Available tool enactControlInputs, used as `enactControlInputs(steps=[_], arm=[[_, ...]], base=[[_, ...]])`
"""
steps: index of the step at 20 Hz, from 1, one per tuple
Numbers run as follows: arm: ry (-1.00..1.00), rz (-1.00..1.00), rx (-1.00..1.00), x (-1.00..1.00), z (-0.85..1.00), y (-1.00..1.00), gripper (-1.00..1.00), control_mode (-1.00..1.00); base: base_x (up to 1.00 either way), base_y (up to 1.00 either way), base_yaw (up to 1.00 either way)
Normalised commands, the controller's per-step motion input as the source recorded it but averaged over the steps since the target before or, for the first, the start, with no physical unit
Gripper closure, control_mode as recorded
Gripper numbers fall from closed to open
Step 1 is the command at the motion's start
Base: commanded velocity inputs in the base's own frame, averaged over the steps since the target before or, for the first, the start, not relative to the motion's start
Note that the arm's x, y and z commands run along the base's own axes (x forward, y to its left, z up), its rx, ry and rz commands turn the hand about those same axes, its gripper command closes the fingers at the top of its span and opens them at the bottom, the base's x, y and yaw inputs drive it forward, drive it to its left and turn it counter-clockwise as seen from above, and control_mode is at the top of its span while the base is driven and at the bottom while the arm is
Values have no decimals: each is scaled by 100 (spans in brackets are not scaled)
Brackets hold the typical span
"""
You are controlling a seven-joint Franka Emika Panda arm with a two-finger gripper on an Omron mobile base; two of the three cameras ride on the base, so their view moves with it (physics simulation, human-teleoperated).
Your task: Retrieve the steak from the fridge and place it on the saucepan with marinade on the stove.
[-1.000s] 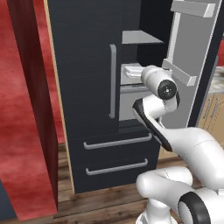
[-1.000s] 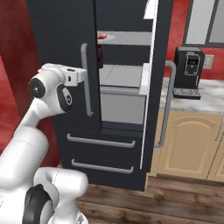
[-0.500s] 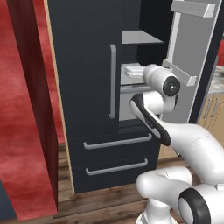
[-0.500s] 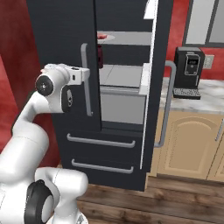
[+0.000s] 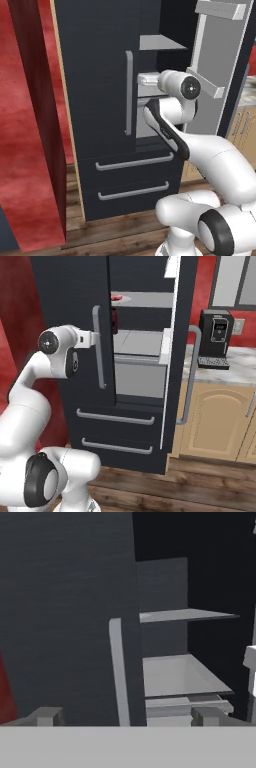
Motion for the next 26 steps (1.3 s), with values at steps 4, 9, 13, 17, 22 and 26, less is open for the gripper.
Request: enactControlInputs(steps=[4, 9, 13, 17, 22, 26], arm=[[7, 2, 0, 6, 0, 15, -100, -100], [0, 0, -1, 26, -1, 5, -100, -100], [0, 0, -2, 21, 0, 0, -100, -100], [-1, -1, -5, 37, 0, 2, -100, -100], [0, 0, 0, 57, 0, 6, -100, -100], [0, 0, 0, 49, -1, 21, -100, -100]], base=[[0, 0, 0], [0, 0, 0], [0, 0, 0], [0, 0, 0], [0, 0, 0], [0, 0, 0]])
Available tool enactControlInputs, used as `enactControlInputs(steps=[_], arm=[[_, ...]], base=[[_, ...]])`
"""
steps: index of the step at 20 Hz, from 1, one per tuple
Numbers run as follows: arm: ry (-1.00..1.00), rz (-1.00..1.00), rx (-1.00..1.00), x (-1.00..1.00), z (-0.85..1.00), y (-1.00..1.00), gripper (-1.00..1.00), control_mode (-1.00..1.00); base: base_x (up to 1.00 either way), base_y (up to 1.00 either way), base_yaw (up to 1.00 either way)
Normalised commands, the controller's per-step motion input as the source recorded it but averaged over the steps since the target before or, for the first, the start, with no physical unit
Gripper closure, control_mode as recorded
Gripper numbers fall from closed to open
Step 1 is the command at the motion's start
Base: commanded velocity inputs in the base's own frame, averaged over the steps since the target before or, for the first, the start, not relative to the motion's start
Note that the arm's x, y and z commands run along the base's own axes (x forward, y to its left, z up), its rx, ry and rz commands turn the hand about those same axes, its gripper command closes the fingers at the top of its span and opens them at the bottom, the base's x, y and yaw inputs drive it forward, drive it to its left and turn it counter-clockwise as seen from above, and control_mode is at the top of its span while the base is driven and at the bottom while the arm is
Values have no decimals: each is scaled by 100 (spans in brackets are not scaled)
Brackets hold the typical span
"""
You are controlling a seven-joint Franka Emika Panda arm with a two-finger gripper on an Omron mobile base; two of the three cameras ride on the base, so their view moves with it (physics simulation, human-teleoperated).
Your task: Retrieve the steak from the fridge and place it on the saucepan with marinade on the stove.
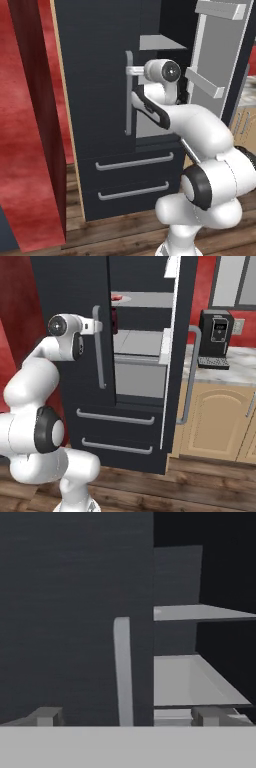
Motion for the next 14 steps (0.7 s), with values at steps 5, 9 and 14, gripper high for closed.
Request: enactControlInputs(steps=[5, 9, 14], arm=[[0, 0, -1, 36, 0, 24, -100, -100], [0, 0, 0, 30, 0, 5, -100, -100], [0, 0, -1, 33, -2, 0, -100, -100]], base=[[0, 0, 0], [0, 0, 0], [0, 0, 0]])
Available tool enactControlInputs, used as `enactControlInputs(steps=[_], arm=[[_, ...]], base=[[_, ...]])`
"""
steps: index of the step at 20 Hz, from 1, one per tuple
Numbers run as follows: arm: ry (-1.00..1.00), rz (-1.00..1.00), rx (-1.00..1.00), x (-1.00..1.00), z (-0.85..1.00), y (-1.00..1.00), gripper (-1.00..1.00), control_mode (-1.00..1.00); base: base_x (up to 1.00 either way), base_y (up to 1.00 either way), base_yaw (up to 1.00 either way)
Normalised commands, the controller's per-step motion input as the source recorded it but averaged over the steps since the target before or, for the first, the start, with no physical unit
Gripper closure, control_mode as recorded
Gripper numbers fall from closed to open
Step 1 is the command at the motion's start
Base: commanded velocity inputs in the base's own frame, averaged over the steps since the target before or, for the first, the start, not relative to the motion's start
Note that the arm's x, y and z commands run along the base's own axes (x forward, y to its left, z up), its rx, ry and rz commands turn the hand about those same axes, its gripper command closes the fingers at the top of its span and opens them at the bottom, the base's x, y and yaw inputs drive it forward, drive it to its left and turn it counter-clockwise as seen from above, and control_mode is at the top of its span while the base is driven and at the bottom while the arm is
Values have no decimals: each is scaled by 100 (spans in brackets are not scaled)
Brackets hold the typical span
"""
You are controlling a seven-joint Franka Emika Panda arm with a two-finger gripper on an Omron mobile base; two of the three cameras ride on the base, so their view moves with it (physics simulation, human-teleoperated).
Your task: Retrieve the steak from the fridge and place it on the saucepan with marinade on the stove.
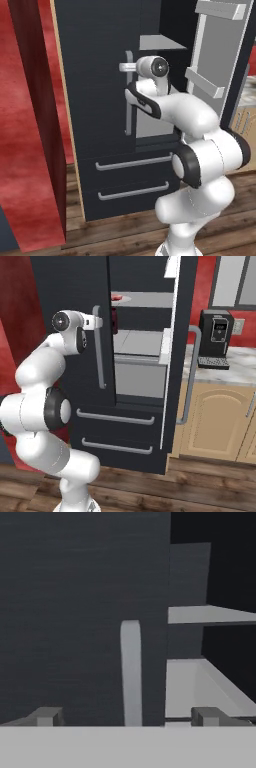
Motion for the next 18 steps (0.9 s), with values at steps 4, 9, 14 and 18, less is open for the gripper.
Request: enactControlInputs(steps=[4, 9, 14, 18], arm=[[0, 0, -1, 36, -6, 0, -100, -100], [0, 0, -1, 36, -2, 0, -100, -100], [0, 0, 0, 32, 0, 0, -100, -100], [0, 0, 0, 31, 0, 0, -100, -100]], base=[[0, 0, 0], [0, 0, 0], [0, 0, 0], [0, 0, 0]])
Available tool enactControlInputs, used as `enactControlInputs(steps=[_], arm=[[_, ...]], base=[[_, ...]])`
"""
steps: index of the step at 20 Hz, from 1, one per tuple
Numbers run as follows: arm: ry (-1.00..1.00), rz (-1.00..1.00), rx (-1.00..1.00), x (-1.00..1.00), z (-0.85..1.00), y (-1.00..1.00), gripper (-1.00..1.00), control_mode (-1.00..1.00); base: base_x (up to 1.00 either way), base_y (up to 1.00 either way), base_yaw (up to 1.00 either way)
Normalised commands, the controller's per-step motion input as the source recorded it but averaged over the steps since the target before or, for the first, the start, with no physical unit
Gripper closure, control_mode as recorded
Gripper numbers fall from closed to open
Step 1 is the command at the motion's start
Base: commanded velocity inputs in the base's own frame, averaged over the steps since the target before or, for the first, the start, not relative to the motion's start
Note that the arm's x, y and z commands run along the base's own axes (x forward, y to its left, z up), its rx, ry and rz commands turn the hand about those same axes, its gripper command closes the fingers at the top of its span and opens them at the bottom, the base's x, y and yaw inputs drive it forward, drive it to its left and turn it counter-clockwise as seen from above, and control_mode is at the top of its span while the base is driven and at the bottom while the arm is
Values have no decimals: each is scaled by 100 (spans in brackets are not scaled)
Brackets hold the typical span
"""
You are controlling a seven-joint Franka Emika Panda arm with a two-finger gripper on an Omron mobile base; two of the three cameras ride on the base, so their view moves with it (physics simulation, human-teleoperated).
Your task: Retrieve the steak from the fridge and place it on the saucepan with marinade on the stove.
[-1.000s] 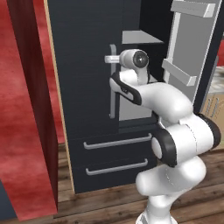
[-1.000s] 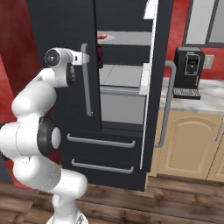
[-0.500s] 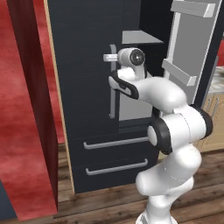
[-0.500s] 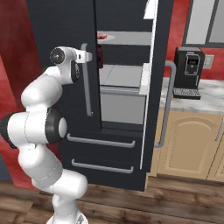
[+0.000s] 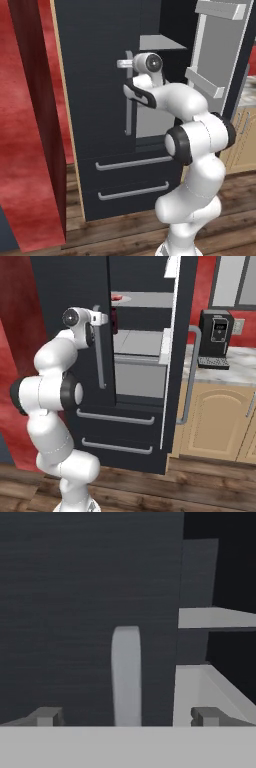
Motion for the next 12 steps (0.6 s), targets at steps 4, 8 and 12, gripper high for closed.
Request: enactControlInputs(steps=[4, 8, 12], arm=[[0, 0, 0, 35, 0, 0, -100, -100], [0, 0, 0, 38, 0, 0, -100, -100], [0, 0, 0, 38, 0, 0, -100, -100]], base=[[0, 0, 0], [0, 0, 0], [0, 0, 0]])
